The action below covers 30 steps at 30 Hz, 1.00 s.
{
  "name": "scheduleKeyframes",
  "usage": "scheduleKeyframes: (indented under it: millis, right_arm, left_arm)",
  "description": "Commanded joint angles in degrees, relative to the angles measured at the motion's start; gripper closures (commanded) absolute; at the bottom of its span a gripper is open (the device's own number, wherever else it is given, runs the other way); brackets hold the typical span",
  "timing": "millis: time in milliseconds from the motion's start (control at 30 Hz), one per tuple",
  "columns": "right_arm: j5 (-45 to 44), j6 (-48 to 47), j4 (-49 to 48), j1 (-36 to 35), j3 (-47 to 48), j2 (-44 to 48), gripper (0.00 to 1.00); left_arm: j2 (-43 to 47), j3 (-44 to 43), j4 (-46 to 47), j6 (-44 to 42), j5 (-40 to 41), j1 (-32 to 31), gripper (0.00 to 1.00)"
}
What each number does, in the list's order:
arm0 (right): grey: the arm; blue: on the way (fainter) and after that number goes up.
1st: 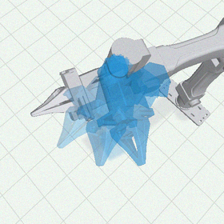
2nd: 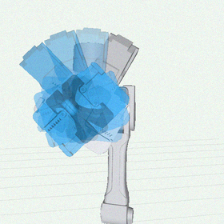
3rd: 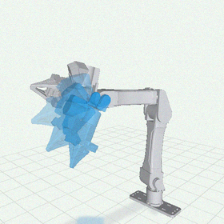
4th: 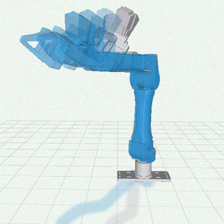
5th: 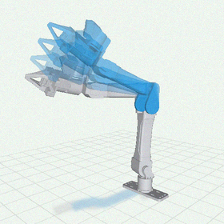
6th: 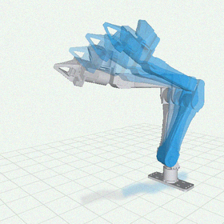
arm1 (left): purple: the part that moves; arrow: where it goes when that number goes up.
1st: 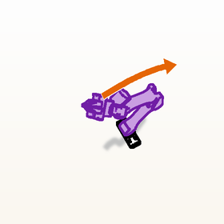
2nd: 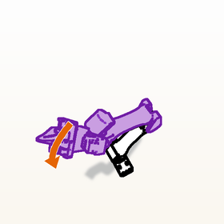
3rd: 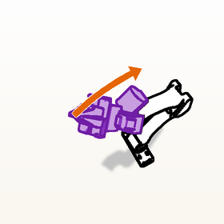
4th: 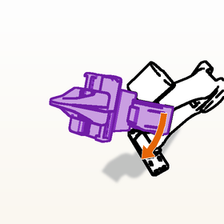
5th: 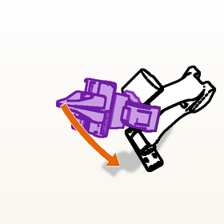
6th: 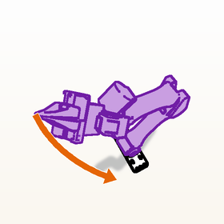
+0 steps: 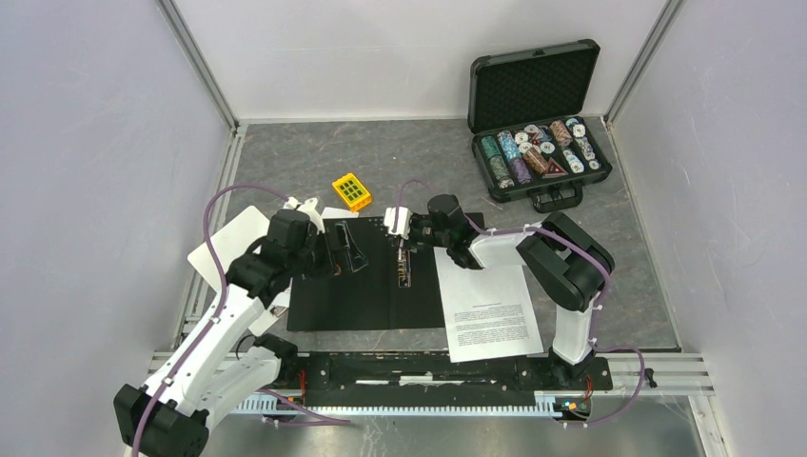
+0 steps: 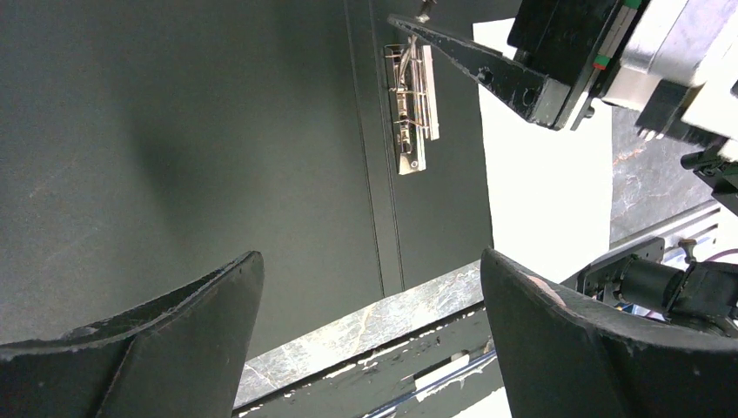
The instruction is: Put the files into the folder
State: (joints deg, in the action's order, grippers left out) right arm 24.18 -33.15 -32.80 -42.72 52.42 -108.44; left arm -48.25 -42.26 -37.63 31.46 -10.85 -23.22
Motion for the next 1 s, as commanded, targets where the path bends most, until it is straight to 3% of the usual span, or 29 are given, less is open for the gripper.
scheduleKeyframes:
  millis: [0,100,300,500,667,967]
  right_arm:
    - [-0.01,5.27,-0.48,0.62,3.78,1.1,0.45]
    - [-3.68,10.01,3.52,0.7,4.11,5.24,0.34]
    - [-13.32,24.46,3.83,0.88,-6.33,18.89,0.24]
    - [-28.05,41.19,31.85,1.06,-7.14,27.3,0.23]
    - [-35.83,50.53,45.92,1.16,-12.44,33.86,0.17]
    - [-43.09,59.4,55.17,4.55,-22.99,50.24,0.14]
  left_arm:
    - [-0.3,-0.85,0.6,-2.48,0.12,0.24,0.0]
    - [-0.17,-0.35,1.41,-2.22,-0.96,0.28,0.0]
    - [-0.53,-0.21,1.42,-1.79,-0.78,0.21,0.0]
    - [-0.06,-0.24,1.06,-1.69,-0.18,0.18,0.0]
    - [-0.18,-0.06,1.63,-2.24,-1.77,0.14,0.0]
    - [-7.9,-2.03,3.98,-4.5,-18.5,-1.11,0.24]
